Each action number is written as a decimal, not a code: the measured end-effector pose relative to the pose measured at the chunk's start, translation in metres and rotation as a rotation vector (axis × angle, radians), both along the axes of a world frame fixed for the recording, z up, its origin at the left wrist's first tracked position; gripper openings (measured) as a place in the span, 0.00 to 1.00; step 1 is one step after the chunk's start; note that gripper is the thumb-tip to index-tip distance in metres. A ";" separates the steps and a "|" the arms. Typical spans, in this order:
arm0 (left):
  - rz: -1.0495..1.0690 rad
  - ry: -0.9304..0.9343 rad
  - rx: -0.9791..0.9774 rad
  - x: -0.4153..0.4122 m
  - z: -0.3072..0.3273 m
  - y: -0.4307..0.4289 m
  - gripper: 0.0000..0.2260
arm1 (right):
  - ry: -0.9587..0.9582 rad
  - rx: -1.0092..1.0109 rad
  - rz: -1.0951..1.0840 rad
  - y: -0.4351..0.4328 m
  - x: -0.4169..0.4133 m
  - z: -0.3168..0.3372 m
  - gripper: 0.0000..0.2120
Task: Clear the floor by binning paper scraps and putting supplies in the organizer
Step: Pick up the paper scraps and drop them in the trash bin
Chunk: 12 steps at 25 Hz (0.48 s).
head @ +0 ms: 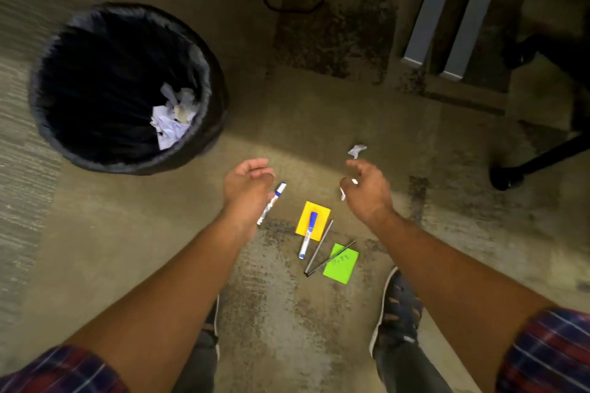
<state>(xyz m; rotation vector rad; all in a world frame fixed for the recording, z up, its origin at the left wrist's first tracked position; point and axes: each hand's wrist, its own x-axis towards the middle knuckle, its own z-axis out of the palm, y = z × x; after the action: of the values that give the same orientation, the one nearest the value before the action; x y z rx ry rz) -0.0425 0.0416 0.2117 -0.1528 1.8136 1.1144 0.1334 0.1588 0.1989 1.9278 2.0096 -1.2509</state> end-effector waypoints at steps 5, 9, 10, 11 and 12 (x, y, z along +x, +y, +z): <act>-0.266 0.107 -0.068 0.082 -0.102 0.045 0.11 | -0.090 0.038 0.261 0.065 0.071 -0.081 0.22; -0.475 0.250 -0.184 0.123 -0.183 0.077 0.15 | -0.027 -0.033 0.415 0.099 0.091 -0.144 0.30; -0.517 0.275 -0.198 0.132 -0.198 0.085 0.17 | -0.034 -0.051 0.443 0.104 0.090 -0.159 0.33; -0.571 0.304 -0.210 0.139 -0.210 0.090 0.20 | -0.050 -0.047 0.474 0.108 0.086 -0.172 0.34; -0.624 0.339 -0.215 0.147 -0.221 0.095 0.21 | -0.077 -0.032 0.502 0.110 0.081 -0.184 0.34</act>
<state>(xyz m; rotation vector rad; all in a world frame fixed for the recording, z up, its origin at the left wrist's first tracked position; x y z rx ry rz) 0.1043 0.1363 -0.0097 0.4769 2.0698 0.5203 0.2146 0.2690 0.0146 1.3058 2.2190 -1.0503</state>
